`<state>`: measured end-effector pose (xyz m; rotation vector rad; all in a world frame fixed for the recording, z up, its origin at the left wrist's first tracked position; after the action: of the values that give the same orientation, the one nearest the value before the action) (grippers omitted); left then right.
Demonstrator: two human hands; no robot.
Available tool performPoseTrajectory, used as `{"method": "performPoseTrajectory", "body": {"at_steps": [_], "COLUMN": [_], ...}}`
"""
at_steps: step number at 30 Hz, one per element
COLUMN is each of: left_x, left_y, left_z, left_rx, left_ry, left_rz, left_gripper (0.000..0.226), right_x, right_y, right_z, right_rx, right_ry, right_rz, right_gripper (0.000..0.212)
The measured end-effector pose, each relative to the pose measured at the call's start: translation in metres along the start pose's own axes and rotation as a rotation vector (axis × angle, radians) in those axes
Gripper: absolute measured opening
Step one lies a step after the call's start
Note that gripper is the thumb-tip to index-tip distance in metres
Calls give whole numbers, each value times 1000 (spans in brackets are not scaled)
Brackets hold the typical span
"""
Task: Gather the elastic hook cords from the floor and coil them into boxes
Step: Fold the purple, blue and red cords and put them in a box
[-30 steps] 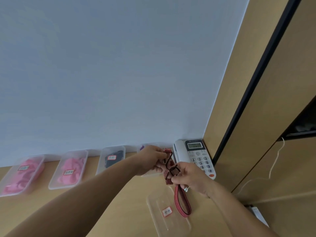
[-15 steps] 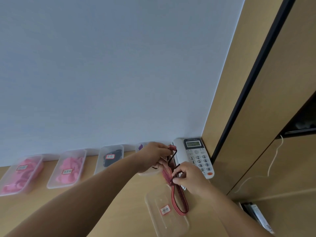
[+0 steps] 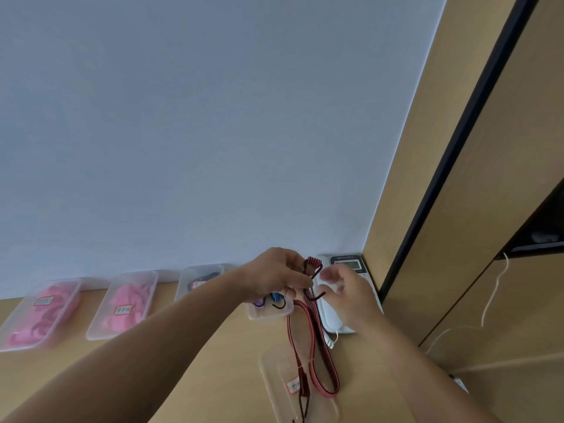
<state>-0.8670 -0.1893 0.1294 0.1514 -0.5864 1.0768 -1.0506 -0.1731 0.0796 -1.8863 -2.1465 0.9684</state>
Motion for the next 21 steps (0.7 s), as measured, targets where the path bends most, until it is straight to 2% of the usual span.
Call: {"method": "performPoseTrajectory", "body": {"at_steps": [2, 3, 5, 7, 10, 16, 21], "left_x": [5, 7, 11, 16, 21, 26, 31], "left_y": [0, 1, 1, -4, -14, -28, -32], "left_z": [9, 14, 24, 34, 46, 56, 60], "left_rx": [7, 17, 46, 69, 107, -78, -179], "left_ry": [33, 51, 88, 136, 203, 226, 230], "left_rz": [-37, -62, -89, -60, 27, 182, 217], "left_gripper": [30, 35, 34, 24, 14, 22, 23], "right_x": [-8, -11, -16, -19, -20, -24, -23], "right_y": [0, 3, 4, 2, 2, -2, -3], "right_z": [-9, -13, -21, -29, -42, -64, -70], "right_rx": [-158, -260, -402, -507, -637, -787, -668], "right_ry": [6, 7, -34, -41, -19, -14, -56], "right_rz": [-41, -91, -106, 3, 88, 108, 66], "right_gripper": [42, 43, 30, 15, 12, 21, 21]}}
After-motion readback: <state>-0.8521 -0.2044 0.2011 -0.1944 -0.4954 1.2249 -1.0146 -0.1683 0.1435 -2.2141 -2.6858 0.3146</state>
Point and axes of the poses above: each hand's wrist, its own x-axis away from the middle knuckle, its own y-axis out of the palm, z = x × y, the point moved 3 cm from there along -x, towards the middle knuckle, and after that the axes turned 13 degrees about -y, right-handed, at the moved point
